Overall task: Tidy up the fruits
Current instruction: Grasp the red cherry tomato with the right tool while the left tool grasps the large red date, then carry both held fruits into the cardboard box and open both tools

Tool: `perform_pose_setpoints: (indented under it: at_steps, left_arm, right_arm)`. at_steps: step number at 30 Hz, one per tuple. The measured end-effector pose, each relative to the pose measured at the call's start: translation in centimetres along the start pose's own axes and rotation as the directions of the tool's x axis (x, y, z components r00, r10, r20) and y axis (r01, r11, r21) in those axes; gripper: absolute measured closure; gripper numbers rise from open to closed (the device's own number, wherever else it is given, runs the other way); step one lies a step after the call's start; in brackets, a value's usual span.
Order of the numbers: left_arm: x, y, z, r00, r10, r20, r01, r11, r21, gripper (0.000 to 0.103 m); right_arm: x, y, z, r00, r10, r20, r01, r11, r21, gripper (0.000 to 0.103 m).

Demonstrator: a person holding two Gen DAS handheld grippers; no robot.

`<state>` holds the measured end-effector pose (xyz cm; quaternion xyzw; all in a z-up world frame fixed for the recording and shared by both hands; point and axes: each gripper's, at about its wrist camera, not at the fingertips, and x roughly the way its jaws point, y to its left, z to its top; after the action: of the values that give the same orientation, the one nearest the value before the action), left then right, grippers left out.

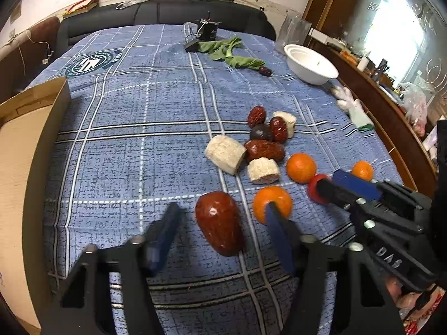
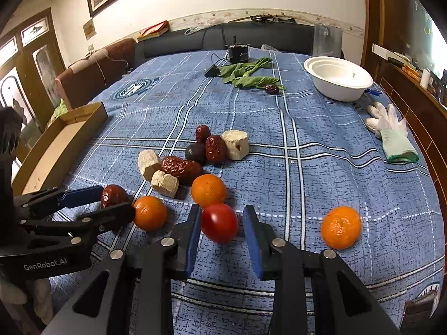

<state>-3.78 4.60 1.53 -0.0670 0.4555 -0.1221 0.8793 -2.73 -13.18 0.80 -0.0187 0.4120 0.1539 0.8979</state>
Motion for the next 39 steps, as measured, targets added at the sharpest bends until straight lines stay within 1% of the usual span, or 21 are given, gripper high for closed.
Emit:
perform_pose_setpoints:
  at_steps: [1, 4, 7, 10, 13, 15, 18, 19, 20, 21, 22, 24, 25, 27, 28, 29, 31, 33, 34, 37, 39]
  left_arm:
    - [0.0, 0.0, 0.0, 1.0, -0.008, -0.001, 0.008, 1.0, -0.002, 0.073]
    - [-0.2, 0.3, -0.1, 1.0, -0.003, -0.001, 0.003, 1.0, -0.007, 0.074]
    - [-0.5, 0.8, -0.5, 1.0, -0.022, -0.001, 0.022, 0.999, -0.027, 0.074]
    - [-1.2, 1.1, -0.8, 1.0, -0.027, 0.009, 0.027, 0.999, -0.032, 0.074]
    - [-3.1, 2.2, -0.8, 0.998, -0.037, 0.043, 0.04, 0.997, -0.066, 0.074]
    - [-5.1, 3.4, -0.6, 0.997, -0.031, 0.075, 0.038, 0.995, -0.095, 0.074]
    - [-9.0, 6.5, -0.6, 0.989, 0.048, 0.142, -0.028, 0.99, -0.139, 0.074]
    - [-9.9, 7.4, -0.7, 0.986, 0.072, 0.153, -0.049, 0.987, -0.154, 0.074]
    - [-11.1, 8.8, -1.0, 0.98, 0.113, 0.165, -0.083, 0.981, -0.178, 0.073]
    - [-12.2, 10.4, -1.4, 0.972, 0.16, 0.173, -0.122, 0.97, -0.208, 0.073]
    - [-12.9, 11.4, -1.7, 0.967, 0.187, 0.175, -0.145, 0.963, -0.228, 0.073]
    - [-14.3, 14.5, -2.7, 0.951, 0.26, 0.167, -0.206, 0.937, -0.282, 0.073]
    - [-14.8, 15.8, -3.3, 0.944, 0.29, 0.158, -0.233, 0.924, -0.303, 0.073]
    - [-15.3, 18.6, -4.5, 0.923, 0.364, 0.121, -0.306, 0.889, -0.342, 0.073]
    - [-15.3, 19.4, -4.9, 0.916, 0.385, 0.111, -0.326, 0.878, -0.35, 0.073]
    - [-15.3, 20.5, -5.5, 0.908, 0.407, 0.095, -0.349, 0.863, -0.365, 0.073]
    - [-15.3, 22.1, -6.4, 0.907, 0.415, 0.075, -0.356, 0.849, -0.39, 0.073]
    - [-15.2, 23.4, -7.0, 0.908, 0.415, 0.059, -0.358, 0.841, -0.407, 0.073]
    - [-15.0, 24.0, -7.2, 0.908, 0.417, 0.05, -0.361, 0.836, -0.412, 0.073]
    - [-14.6, 24.9, -7.9, 0.909, 0.416, 0.035, -0.363, 0.829, -0.426, 0.073]
    - [-14.8, 25.4, -8.0, 0.905, 0.422, 0.051, -0.364, 0.831, -0.421, 0.073]
  right_arm:
    - [0.2, 0.2, -0.1, 1.0, 0.005, -0.006, -0.005, 1.0, -0.004, 0.069]
    - [0.7, 0.4, -0.3, 0.999, 0.02, -0.033, -0.02, 1.0, -0.002, 0.069]
    - [1.2, 0.5, -0.7, 0.999, 0.03, -0.043, -0.03, 1.0, 0.01, 0.07]
    - [0.6, 0.4, -0.8, 0.998, 0.052, -0.03, -0.051, 0.998, 0.034, 0.072]
    - [-0.8, 1.2, -0.6, 0.999, 0.048, 0.002, -0.048, 0.999, 0.02, 0.072]
    - [-1.8, 1.9, -0.4, 0.998, 0.055, 0.015, -0.055, 0.998, 0.011, 0.072]
    - [-3.1, 4.1, 0.3, 0.995, 0.095, 0.039, -0.094, 0.995, -0.02, 0.071]
    - [-3.5, 5.6, 0.9, 0.99, 0.134, 0.046, -0.133, 0.991, -0.032, 0.071]
    - [-3.7, 6.7, 1.1, 0.985, 0.164, 0.048, -0.163, 0.986, -0.039, 0.071]
    - [-3.8, 8.1, 1.5, 0.978, 0.203, 0.045, -0.201, 0.978, -0.052, 0.071]
    - [-3.7, 9.4, 1.8, 0.971, 0.235, 0.039, -0.233, 0.97, -0.065, 0.071]
    - [-3.3, 13.0, 2.4, 0.947, 0.321, 0.013, -0.319, 0.943, -0.096, 0.071]
    - [-2.8, 15.1, 2.7, 0.929, 0.369, -0.008, -0.368, 0.924, -0.105, 0.071]
    - [-2.0, 18.1, 3.0, 0.902, 0.429, -0.041, -0.431, 0.895, -0.111, 0.071]
    - [-1.5, 19.7, 3.1, 0.886, 0.459, -0.061, -0.463, 0.879, -0.118, 0.07]
    - [-0.9, 21.8, 3.1, 0.876, 0.475, -0.084, -0.482, 0.866, -0.135, 0.07]
    - [0.4, 25.3, 2.8, 0.876, 0.468, -0.119, -0.483, 0.856, -0.184, 0.07]
    - [1.4, 27.5, 2.4, 0.871, 0.467, -0.151, -0.49, 0.847, -0.208, 0.07]
    - [2.0, 28.6, 2.3, 0.873, 0.459, -0.166, -0.486, 0.846, -0.218, 0.07]
    - [3.3, 30.8, 1.7, 0.886, 0.425, -0.187, -0.461, 0.854, -0.242, 0.07]
    - [4.1, 31.6, 1.4, 0.893, 0.405, -0.195, -0.444, 0.862, -0.243, 0.07]
